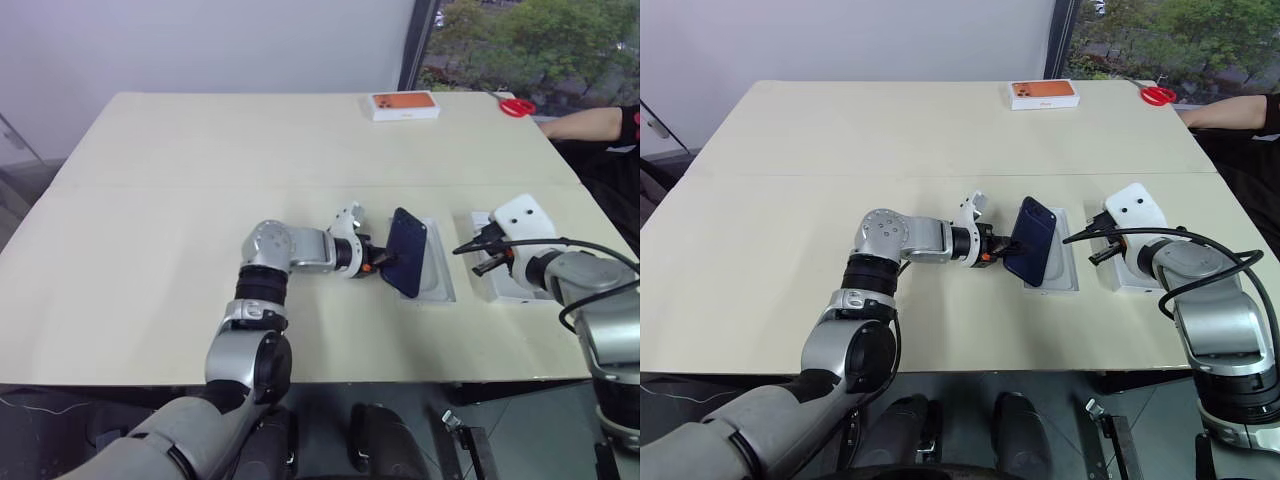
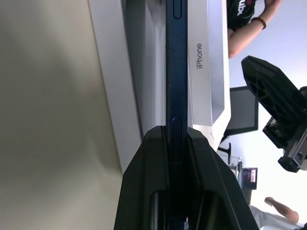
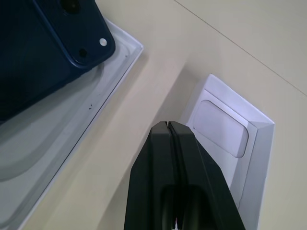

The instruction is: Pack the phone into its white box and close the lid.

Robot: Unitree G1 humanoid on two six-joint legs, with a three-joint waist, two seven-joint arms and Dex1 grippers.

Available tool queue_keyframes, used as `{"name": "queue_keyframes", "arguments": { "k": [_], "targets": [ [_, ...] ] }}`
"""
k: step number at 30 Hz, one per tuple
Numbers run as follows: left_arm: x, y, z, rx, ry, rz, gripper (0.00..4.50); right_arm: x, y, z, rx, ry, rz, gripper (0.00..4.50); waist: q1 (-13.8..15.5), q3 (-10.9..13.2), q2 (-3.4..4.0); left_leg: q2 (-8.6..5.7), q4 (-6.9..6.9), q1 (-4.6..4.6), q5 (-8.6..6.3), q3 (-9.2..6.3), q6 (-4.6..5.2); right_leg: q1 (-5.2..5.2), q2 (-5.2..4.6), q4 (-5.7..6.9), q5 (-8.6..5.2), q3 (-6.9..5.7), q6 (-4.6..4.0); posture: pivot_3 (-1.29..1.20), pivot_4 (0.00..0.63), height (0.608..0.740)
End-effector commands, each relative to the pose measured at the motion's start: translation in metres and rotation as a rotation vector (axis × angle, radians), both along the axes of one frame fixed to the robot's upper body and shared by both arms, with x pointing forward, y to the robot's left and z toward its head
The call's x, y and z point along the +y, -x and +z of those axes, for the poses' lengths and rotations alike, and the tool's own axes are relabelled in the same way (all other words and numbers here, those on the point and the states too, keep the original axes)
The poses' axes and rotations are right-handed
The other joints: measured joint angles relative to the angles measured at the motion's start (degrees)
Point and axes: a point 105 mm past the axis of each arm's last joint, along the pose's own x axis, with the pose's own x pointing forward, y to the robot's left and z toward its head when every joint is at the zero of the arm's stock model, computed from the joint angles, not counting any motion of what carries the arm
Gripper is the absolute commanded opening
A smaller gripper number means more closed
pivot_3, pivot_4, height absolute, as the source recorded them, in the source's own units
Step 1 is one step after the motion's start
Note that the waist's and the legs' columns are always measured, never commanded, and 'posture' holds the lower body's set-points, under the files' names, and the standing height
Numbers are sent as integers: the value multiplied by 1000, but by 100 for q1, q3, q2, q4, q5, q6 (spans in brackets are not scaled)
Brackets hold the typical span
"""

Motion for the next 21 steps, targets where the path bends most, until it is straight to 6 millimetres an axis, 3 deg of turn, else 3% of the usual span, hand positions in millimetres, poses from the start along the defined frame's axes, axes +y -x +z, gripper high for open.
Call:
{"name": "queue_keyframes", "arguments": {
  "k": [1, 8, 17, 21],
  "targets": [
    [-26, 8, 17, -21, 57, -55, 13, 2, -1, 14, -57, 18, 12, 0, 3, 0, 0, -1, 0, 0, 0, 0, 0, 0, 0, 0, 0, 0, 0, 0, 150, 740],
    [-30, 9, 16, 9, 60, -66, 13, 4, 0, 13, -52, 16, 19, 0, -2, 0, 0, -1, 0, 0, 0, 0, 0, 0, 0, 0, 0, 0, 1, 0, 150, 740],
    [-20, 22, 24, -49, 78, -167, 4209, 8, 0, 11, -41, 14, 35, 0, -3, 0, 0, -1, 0, 0, 0, 0, 0, 0, 0, 0, 0, 0, 1, 0, 150, 740],
    [-2, 27, 30, -118, 80, -205, 4209, 11, 0, 10, -38, 10, 49, 0, -16, -1, 1, 0, -1, 2, 1, 0, -1, 0, 0, 2, 0, 1, 1, 0, 150, 740]
  ]
}}
